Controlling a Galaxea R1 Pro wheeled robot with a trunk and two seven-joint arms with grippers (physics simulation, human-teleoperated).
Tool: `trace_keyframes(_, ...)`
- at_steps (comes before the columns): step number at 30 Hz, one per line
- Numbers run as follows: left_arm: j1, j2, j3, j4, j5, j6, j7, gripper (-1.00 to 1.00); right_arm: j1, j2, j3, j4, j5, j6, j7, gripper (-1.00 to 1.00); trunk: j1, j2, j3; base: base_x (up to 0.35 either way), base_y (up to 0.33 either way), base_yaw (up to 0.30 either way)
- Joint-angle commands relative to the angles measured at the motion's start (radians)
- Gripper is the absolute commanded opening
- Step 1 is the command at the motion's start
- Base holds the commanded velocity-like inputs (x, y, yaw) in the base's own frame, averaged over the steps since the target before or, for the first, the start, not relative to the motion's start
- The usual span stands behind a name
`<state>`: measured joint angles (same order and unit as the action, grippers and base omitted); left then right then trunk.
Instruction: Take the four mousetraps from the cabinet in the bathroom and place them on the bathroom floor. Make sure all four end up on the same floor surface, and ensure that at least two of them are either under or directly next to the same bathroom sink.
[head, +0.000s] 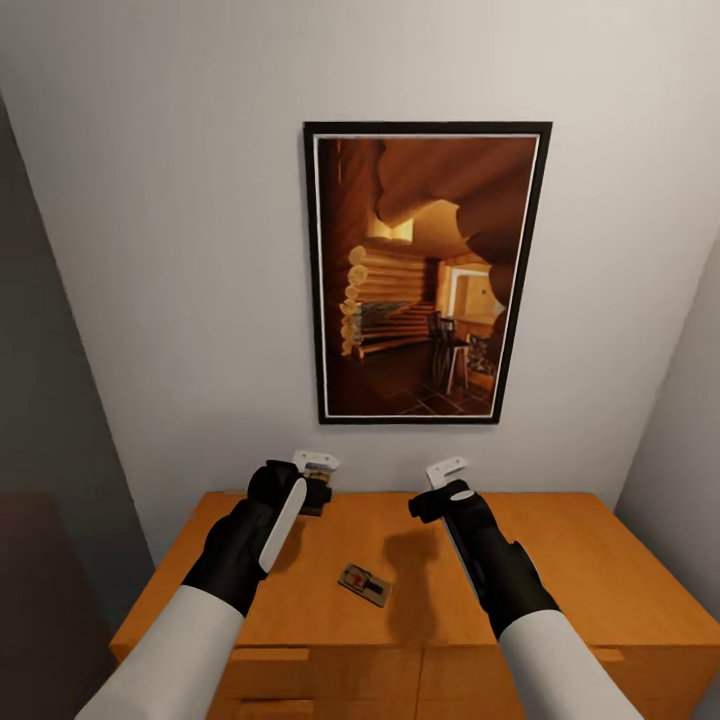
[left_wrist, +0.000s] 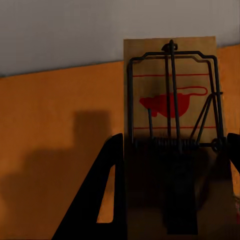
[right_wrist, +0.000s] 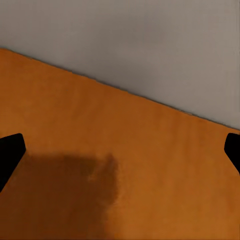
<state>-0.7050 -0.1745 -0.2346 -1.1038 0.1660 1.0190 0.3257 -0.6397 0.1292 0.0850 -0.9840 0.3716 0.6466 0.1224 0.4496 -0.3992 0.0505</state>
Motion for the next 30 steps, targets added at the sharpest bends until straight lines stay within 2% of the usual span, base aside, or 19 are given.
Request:
trace_keyframes(1,-0.001,0.0,-0.002,0.001,0.009,0.003,0.012,-1.0,0.0,0.0,0.009,0.001,0.011,0.005,0.012,1.0,0.0,-0.001,-0.001,0.0,0.0,0.298)
trace_keyframes(5,-0.001,0.0,-0.002,0.002,0.009,0.003,0.012,-1.0,0.0,0.0,0.035,0.005,0.012,0.005,0.016,1.0,0.0,-0.001,-0.002,0.0,0.0,0.298)
trace_keyframes(9,-0.001,0.0,-0.002,0.002,0.009,0.002,0.013,-1.0,0.0,0.0,0.044,0.006,0.012,0.004,0.017,1.0,0.0,-0.001,-0.004,0.0,0.0,0.298)
trace_keyframes(25,-0.001,0.0,-0.002,0.002,0.007,0.001,0.015,-1.0,0.0,-0.002,0.047,0.007,0.013,0.004,0.011,1.0,0.0,-0.001,-0.009,0.0,0.0,0.297)
trace_keyframes(30,-0.001,0.0,-0.002,0.002,0.006,0.001,0.018,-1.0,0.0,-0.002,0.047,0.007,0.013,0.004,0.011,1.0,0.0,-0.001,-0.009,-0.121,-0.124,0.298)
